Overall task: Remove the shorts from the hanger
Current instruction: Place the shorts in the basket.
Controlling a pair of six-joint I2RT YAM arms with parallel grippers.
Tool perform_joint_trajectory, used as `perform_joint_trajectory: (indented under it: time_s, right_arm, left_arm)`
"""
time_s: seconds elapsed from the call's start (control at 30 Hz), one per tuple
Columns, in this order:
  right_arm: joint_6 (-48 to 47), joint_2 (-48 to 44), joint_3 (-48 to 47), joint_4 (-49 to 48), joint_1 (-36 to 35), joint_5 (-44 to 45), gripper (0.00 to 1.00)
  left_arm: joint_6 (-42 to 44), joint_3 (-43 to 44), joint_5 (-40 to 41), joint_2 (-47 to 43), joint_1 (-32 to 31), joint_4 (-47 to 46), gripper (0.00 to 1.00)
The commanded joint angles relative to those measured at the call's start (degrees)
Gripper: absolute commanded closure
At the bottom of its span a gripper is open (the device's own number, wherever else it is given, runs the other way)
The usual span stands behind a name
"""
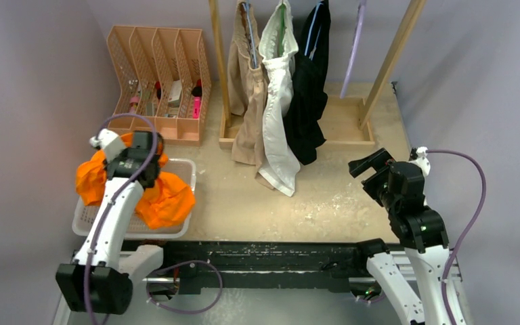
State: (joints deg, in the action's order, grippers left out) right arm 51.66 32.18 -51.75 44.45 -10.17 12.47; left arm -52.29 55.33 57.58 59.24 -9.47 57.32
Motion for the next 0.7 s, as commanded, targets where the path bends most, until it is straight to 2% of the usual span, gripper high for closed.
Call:
perform_joint_trajectory:
  time_s: [0.0, 0.17, 0.23, 0.4, 0.67]
  right_arm:
    - [-1.4, -1.0, -1.2, -0.3, 0.1, 1.5, 0.03]
    - [-1.6, -0.3, -0.9, -1.2, 0.0, 0.8, 0.03]
    - [-2.1, 0.0, -1.3, -0.9, 0.0, 0.8, 0.03]
    - [-2.6, -0.4, -0.4, -1.1, 0.0, 2.3, 0.02]
    - [-3.1, 1.3, -1.4, -2.3, 0.0, -0.1, 0.03]
  left_arm:
    - [10.8, 0.6, -16.5, -3.6, 16.6, -10.6, 1.00]
    - [6.8, -3.7, -20.3, -3.2, 20.8, -11.5, 1.00]
    - [4.2, -2.1, -20.1, -3.7, 21.4, -6.7, 1.00]
    - [0.5, 1.2, -16.8, -13.5, 21.5, -1.6, 1.00]
    - [-3.2, 5.0, -16.3, -17.7, 21.4, 7.4, 1.00]
